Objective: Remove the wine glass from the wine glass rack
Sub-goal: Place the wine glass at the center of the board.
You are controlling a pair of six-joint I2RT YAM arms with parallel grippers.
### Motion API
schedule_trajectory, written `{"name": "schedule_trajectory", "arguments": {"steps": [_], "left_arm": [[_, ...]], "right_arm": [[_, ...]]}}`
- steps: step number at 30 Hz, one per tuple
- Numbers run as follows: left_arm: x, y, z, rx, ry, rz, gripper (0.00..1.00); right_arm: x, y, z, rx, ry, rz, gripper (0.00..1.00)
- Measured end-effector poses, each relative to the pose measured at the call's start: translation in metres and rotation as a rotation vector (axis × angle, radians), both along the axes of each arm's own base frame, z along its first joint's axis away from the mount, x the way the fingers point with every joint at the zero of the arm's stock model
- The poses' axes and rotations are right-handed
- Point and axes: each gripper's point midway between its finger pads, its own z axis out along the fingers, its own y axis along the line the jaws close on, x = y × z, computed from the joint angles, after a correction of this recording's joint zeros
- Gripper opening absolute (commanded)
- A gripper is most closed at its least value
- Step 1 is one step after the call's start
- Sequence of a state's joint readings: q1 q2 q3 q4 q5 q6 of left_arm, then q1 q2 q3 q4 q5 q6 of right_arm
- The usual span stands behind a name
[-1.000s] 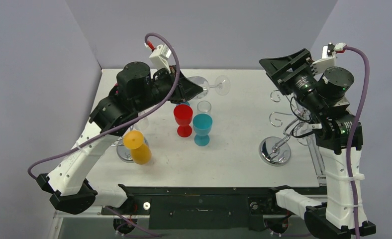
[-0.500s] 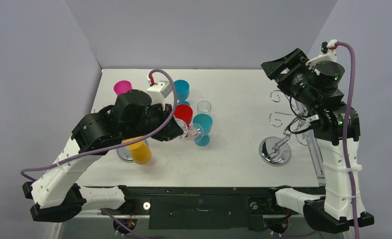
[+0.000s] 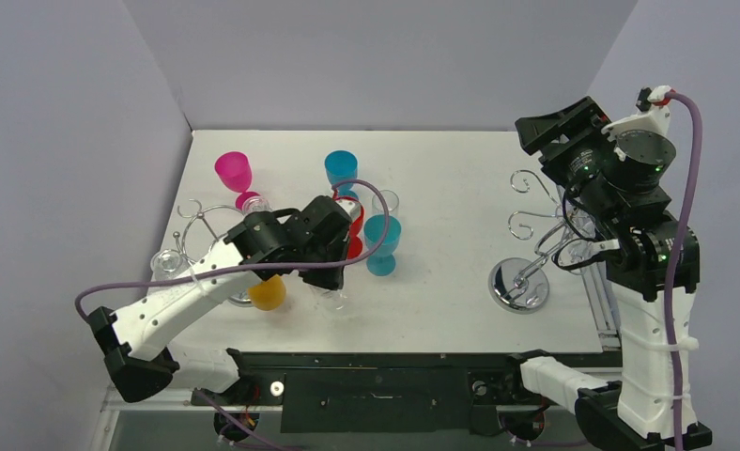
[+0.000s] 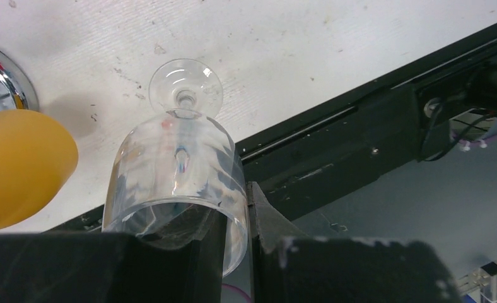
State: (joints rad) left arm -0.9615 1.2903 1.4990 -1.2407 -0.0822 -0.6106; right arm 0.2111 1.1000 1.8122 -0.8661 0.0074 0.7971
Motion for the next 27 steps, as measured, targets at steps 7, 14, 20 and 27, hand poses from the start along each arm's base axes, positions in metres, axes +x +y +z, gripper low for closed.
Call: {"name": "schedule_trajectory", "arguments": {"steps": [7,14,20,27], "left_arm": [[0.011,-0.006,-0.053,0.135,0.05,-0.019,0.0],[0.028,-0.023,-0.08,0.172,0.051,-0.032,0.0],[0.041,-0.03,-0.086,0.163,0.035,-0.024,0.0],[0.055,-0.028,-0.085,0.142,0.021,0.004,0.0]], "right_arm": [[-0.005,-0.004,0.004,0.0,-0.016,-0.015,0.68],[-0.005,-0.004,0.004,-0.002,-0.014,-0.015,0.68],[-0.005,-0.004,0.003,-0.007,-0.014,-0.014,0.68],[-0.004,-0.004,0.0,-0.014,-0.007,-0.014,0.68]]}}
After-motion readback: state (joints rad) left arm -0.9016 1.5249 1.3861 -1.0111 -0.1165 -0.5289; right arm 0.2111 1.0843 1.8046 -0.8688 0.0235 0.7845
